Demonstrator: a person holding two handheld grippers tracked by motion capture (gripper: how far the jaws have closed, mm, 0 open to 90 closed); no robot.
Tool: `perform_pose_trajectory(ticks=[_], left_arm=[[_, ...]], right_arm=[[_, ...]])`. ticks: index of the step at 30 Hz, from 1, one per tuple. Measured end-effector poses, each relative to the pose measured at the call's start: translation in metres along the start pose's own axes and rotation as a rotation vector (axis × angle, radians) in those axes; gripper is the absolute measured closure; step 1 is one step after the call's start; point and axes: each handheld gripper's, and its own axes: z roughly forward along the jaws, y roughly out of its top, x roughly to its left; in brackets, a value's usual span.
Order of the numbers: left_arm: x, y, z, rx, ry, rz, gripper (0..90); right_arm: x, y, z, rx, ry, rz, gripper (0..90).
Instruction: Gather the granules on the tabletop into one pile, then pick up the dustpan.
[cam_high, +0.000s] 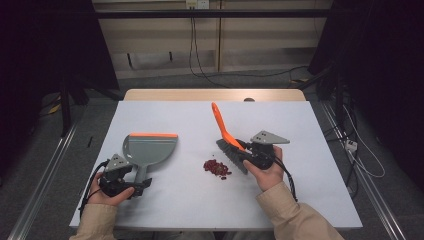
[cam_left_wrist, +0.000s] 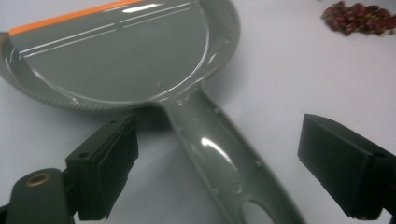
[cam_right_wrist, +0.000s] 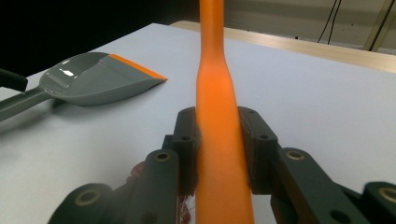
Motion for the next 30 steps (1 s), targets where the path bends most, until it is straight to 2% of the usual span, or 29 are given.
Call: perform_pose_trajectory(ticks=[8, 12, 15, 19, 22, 30], left_arm=[[0.009, -0.003, 0.002, 0.034, 0.036, -0.041, 14.9], [0.016, -0.005, -0.002, 0.025, 0.043, -0.061, 19.8], [0.020, -0.004, -0.003, 0.014, 0.042, -0.053, 26.3], [0.020, 0.003, 0.002, 0.029, 0.027, -0.028, 35.4], [0.021, 0.009, 0.007, 0.036, 0.014, -0.027, 40.8], [0.019, 0.013, 0.016, 0.080, 0.017, -0.040, 53.2]], right_arm=[[-0.004, -0.001, -0.001, -0.002, -0.017, -0.003, 70.5], [-0.005, -0.001, -0.001, 0.004, -0.018, -0.003, 70.6], [-0.007, -0.002, 0.000, 0.012, -0.022, 0.001, 70.6], [-0.009, -0.004, 0.000, 0.019, -0.030, 0.003, 70.5], [-0.011, -0.004, -0.001, 0.016, -0.034, 0.008, 70.5], [-0.011, -0.004, -0.002, 0.017, -0.039, 0.004, 70.5]])
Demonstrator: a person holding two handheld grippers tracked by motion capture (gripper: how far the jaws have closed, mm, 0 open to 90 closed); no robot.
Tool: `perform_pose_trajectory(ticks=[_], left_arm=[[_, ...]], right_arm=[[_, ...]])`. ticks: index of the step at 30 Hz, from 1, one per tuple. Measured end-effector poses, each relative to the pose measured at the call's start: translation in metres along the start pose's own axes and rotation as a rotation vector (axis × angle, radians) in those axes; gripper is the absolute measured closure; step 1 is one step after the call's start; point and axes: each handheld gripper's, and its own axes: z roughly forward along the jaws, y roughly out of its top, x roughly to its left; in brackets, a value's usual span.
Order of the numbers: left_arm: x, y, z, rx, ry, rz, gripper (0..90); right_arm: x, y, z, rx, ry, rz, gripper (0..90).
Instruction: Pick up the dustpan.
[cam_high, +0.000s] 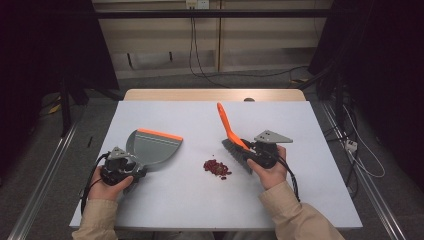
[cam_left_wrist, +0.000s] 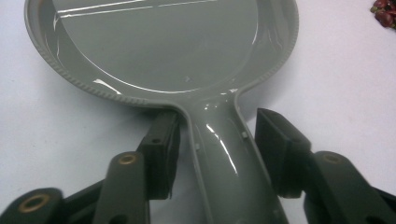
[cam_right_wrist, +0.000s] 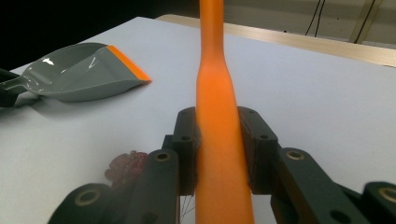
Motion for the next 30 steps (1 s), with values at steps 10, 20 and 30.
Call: perform_pose_trajectory(ticks=[10, 20, 30], left_arm=[[0.005, 0.004, 0.006, 0.019, 0.034, 0.002, 62.1], [0.006, 0.006, -0.015, -0.049, -0.021, 0.032, 62.9], [-0.011, 0.006, -0.038, -0.055, -0.142, 0.122, 62.9]], right_arm=[[0.001, -0.001, 0.001, 0.009, 0.002, -0.001, 70.6], [-0.002, -0.001, 0.000, 0.000, -0.002, 0.003, 70.5], [-0.005, -0.001, 0.001, -0.001, -0.008, 0.012, 70.5]])
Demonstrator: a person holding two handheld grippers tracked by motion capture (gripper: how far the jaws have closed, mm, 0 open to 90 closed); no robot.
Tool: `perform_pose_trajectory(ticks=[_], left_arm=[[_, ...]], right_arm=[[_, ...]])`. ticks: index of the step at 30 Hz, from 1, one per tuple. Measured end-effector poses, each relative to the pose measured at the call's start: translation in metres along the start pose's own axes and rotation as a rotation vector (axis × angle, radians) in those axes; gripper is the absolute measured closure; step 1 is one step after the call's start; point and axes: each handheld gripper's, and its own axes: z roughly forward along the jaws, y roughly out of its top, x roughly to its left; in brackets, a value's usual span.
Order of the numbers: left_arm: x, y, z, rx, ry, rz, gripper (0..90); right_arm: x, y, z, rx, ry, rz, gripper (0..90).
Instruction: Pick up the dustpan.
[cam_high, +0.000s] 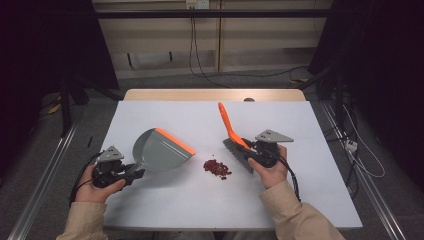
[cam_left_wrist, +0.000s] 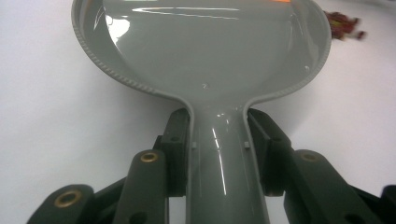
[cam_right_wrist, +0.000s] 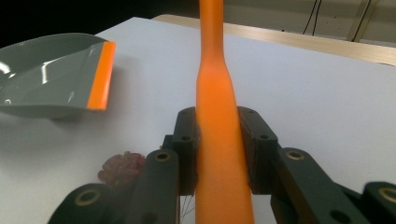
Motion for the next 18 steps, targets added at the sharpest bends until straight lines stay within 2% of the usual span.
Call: perform_pose_trajectory(ticks=[1, 8, 11, 12, 18], left_arm=[[-0.001, -0.001, -0.001, 0.001, -0.022, 0.006, 62.9], [-0.013, -0.004, -0.001, 0.033, -0.098, 0.058, 62.8], [-0.018, -0.006, 0.002, 0.045, -0.131, 0.068, 62.8], [-0.019, -0.006, 0.004, 0.042, -0.155, 0.068, 62.8], [-0.029, -0.004, 0.011, 0.065, -0.194, 0.100, 62.8]], right_arm=[[-0.001, 0.000, 0.000, -0.001, -0.002, 0.000, 70.6], [-0.003, 0.002, 0.001, 0.008, -0.013, -0.004, 70.6], [-0.004, 0.003, 0.003, 0.023, -0.019, -0.010, 70.6], [-0.004, 0.004, 0.004, 0.024, -0.020, -0.009, 70.6], [-0.004, 0.006, 0.005, 0.030, -0.025, -0.015, 70.6]])
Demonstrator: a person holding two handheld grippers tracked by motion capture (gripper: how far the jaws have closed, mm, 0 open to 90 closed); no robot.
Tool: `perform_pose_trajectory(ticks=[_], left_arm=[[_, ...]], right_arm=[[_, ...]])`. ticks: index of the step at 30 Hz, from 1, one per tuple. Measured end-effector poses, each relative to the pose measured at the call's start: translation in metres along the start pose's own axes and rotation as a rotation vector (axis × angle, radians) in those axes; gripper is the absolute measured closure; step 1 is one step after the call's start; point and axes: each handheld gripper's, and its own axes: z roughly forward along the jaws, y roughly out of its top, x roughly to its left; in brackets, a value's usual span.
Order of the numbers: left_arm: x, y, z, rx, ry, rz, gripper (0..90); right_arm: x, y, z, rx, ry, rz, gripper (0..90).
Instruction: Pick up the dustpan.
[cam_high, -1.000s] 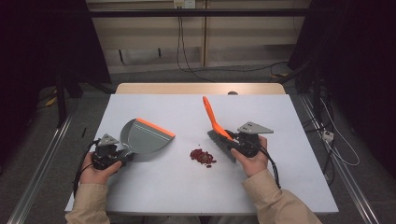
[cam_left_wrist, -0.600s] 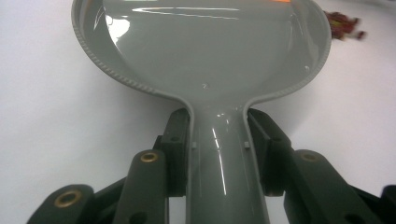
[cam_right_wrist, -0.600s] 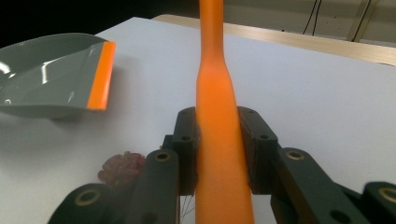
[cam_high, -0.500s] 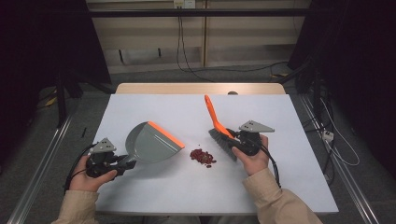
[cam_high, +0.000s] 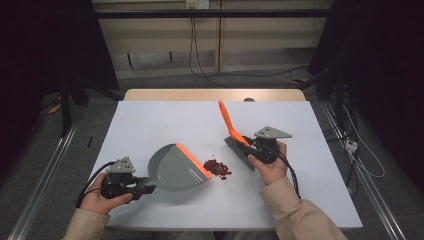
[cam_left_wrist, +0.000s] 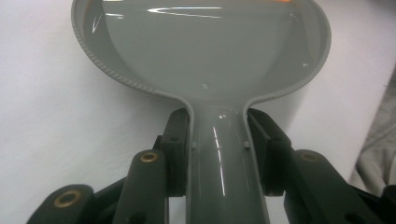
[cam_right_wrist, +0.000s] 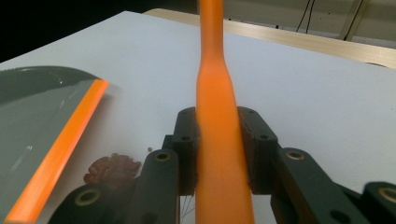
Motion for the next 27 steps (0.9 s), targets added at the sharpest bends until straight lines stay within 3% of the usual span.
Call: perform_pose_trajectory(ticks=[9, 27], left_arm=[[-0.008, 0.000, 0.006, 0.019, -0.047, 0.031, 62.7], [-0.016, -0.003, 0.017, 0.060, -0.039, 0.094, 62.5]], right_arm=[[0.001, -0.003, 0.004, 0.021, -0.004, -0.009, 70.5], [0.018, -0.007, 0.018, 0.051, -0.008, -0.060, 70.5]])
